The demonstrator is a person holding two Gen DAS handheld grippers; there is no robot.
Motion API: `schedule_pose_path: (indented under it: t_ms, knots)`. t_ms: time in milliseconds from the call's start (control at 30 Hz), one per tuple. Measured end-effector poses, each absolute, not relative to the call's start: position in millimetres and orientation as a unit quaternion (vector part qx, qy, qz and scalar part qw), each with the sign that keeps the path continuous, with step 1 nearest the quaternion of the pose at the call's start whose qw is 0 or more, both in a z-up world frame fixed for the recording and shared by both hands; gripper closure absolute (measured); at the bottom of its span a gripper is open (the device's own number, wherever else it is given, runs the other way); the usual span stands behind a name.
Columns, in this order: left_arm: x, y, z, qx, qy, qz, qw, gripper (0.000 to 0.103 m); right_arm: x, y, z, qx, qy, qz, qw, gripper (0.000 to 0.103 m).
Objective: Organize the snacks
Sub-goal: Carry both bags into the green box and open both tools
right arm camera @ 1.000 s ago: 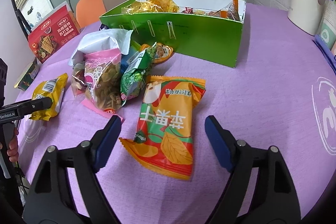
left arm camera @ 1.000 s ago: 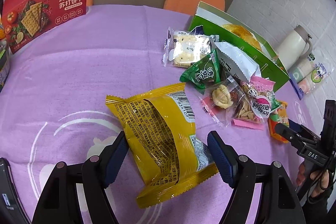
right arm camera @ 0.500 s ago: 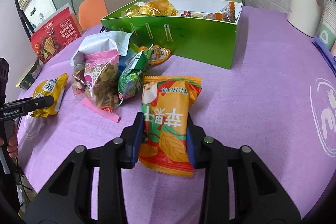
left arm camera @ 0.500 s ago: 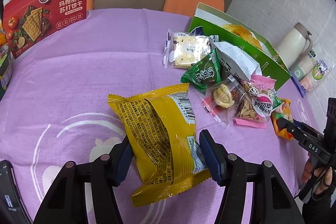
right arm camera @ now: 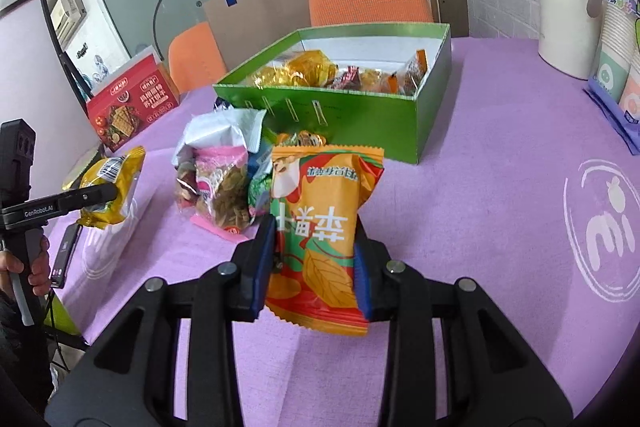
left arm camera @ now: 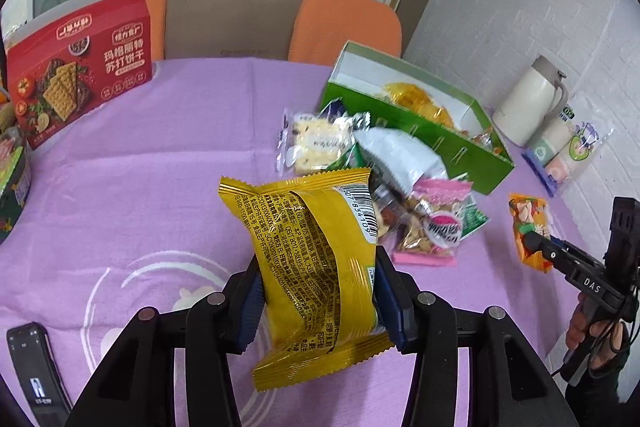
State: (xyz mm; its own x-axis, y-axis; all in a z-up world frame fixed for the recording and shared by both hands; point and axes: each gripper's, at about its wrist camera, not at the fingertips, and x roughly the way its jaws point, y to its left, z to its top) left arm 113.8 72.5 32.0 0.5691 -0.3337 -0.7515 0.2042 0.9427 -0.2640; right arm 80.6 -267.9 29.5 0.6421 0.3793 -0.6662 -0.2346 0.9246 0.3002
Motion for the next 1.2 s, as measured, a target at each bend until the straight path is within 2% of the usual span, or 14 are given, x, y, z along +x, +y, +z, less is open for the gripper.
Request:
schedule_pose_path:
  t_ms: [167, 367, 500, 767, 833, 867, 900, 933, 1200]
  knots:
    - [143.1, 53.0, 77.1, -0.072, 0.398, -0.158, 0.901, 0.053, 101.2, -270.8, 58.8, 0.088, 0.349, 0.17, 0.917, 0.066]
    - [207.0, 18.3, 98.4, -0.079, 0.393, -0.164, 0.901, 0.053, 159.1, -276.1, 69.9, 0.104, 0.34, 0.165, 0.92, 0.066]
    - [255.1, -16.5, 95.0, -0.047, 0.39, -0.164, 0.905, 0.053, 198.3, -275.8, 64.4, 0.116, 0.35, 0.161, 0.915, 0.066]
    - [325.0, -45.2, 60.5, -0.061, 0.426, -0.156, 0.889, 0.053, 253.2, -265.6, 43.9, 0.081, 0.357, 0.15, 0.918, 0.066]
    - [333.0, -49.7, 54.0, -0.06, 0.429, -0.158, 0.887, 0.048, 263.7, -264.2, 38.4, 0.073, 0.349, 0.159, 0.921, 0.059]
    - [336.8, -51.2, 50.6, -0.06, 0.434, -0.161, 0.884, 0.029, 268.4, -263.3, 36.1, 0.069, 0.349, 0.163, 0.92, 0.05]
    - [339.1, -52.0, 47.6, -0.061, 0.442, -0.156, 0.881, 0.019, 270.4, -263.9, 35.2, 0.066, 0.352, 0.157, 0.92, 0.024]
    - [338.8, -50.5, 46.3, -0.065, 0.44, -0.149, 0.883, 0.012, 270.5, -265.8, 35.7, 0.062, 0.351, 0.15, 0.922, 0.006]
    - [324.2, -43.2, 51.1, -0.06, 0.414, -0.151, 0.896, 0.011, 248.4, -276.5, 45.4, 0.053, 0.327, 0.15, 0.932, 0.005]
